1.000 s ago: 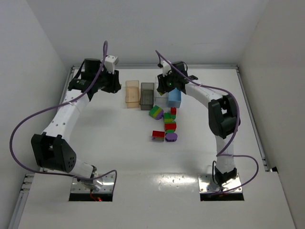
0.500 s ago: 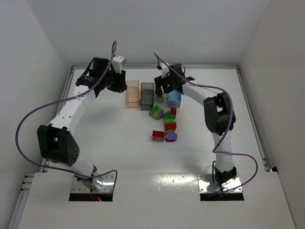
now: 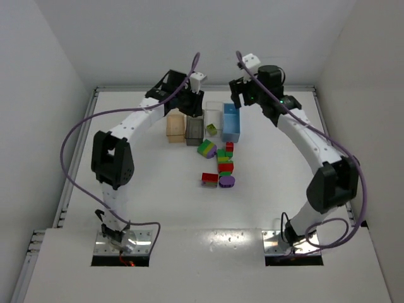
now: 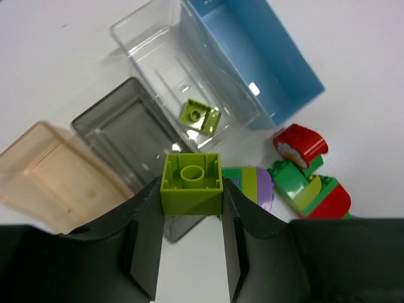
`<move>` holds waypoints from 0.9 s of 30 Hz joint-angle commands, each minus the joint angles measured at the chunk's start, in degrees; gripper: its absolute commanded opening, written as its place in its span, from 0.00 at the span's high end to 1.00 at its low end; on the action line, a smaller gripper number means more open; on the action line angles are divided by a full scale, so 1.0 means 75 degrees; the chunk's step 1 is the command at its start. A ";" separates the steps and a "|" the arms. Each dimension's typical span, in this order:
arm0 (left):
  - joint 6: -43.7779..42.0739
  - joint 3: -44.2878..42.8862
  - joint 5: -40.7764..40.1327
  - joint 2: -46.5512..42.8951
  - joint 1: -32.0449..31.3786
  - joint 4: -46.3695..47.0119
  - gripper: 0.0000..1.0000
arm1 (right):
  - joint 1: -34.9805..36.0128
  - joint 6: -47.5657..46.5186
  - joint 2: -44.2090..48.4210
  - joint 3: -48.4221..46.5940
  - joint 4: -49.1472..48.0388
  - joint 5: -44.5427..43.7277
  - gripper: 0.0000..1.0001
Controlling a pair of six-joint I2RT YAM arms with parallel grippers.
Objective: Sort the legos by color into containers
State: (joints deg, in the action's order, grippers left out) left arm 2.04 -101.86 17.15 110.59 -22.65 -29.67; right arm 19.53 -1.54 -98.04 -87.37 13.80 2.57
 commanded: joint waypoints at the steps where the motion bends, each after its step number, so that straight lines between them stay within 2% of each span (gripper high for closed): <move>1: 0.0243 -0.0784 0.0162 0.0675 -0.0202 0.0112 0.99 | -0.0540 -0.0486 0.0450 0.0715 0.0760 -0.0553 0.22; 3: 0.0243 -0.1204 0.0163 0.1027 -0.0284 0.0112 0.96 | -0.0902 -0.0486 0.0637 0.0797 0.1401 -0.0379 0.19; 6: 0.0243 -0.1732 0.0163 0.1647 -0.0354 0.0112 0.96 | -0.1243 -0.0486 0.0720 0.0961 0.1966 -0.0156 0.19; 10: 0.0079 -0.2307 0.0023 0.2270 -0.0529 0.0112 0.96 | -0.1689 -0.0486 0.0977 0.1255 0.1968 0.0008 0.26; 16: -0.0003 -0.3104 -0.0141 0.3078 -0.0530 0.0042 0.96 | -0.1924 -0.0486 0.0897 0.1337 0.2050 0.0244 0.27; 25: -0.0226 -0.3527 -0.0294 0.3537 -0.0600 0.0042 0.83 | -0.2065 -0.0638 0.0638 0.0928 0.2203 0.0899 0.27; 26: -0.0295 -0.3527 -0.0294 0.3537 -0.0600 0.0112 0.79 | -0.2065 -0.0708 0.0569 0.0927 0.2272 0.1004 0.27; 27: -0.0296 -0.3527 -0.0294 0.3537 -0.0600 0.0182 0.69 | -0.2065 -0.0709 0.0568 0.0927 0.2273 0.1005 0.27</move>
State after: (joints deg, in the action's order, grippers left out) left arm 0.82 -125.45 15.44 137.60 -26.55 -30.41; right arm 4.25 -6.02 -93.14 -77.76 30.81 7.75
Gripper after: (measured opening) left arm 0.421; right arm 0.731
